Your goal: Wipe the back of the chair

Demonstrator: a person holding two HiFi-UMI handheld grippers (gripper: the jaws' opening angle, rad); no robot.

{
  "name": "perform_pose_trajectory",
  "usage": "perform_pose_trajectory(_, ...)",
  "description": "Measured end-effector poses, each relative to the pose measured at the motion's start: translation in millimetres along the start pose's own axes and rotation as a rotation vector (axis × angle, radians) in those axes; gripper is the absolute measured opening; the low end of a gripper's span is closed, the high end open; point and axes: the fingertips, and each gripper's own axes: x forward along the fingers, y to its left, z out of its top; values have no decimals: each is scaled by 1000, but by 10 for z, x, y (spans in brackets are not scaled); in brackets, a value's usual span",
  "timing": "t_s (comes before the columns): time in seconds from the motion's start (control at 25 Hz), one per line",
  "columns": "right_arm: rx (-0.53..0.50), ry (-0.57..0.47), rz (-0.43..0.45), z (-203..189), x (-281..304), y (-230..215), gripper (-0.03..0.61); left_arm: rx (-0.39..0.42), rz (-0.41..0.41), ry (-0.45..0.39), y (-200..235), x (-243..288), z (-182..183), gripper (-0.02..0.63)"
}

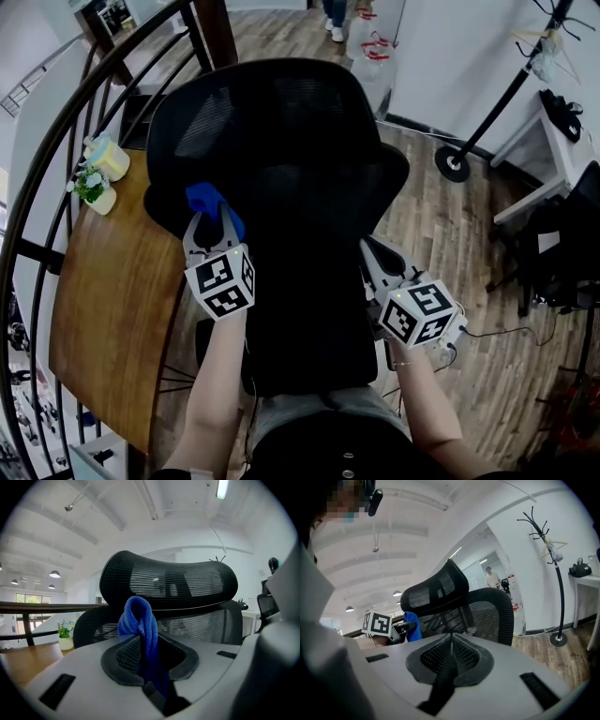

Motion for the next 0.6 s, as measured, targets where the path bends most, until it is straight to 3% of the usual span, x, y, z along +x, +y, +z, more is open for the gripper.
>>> perform_pose_trajectory(0.6, 25, -14, -21, 30, -130, -287, 32, 38, -185, -7, -1072, 77, 46, 74)
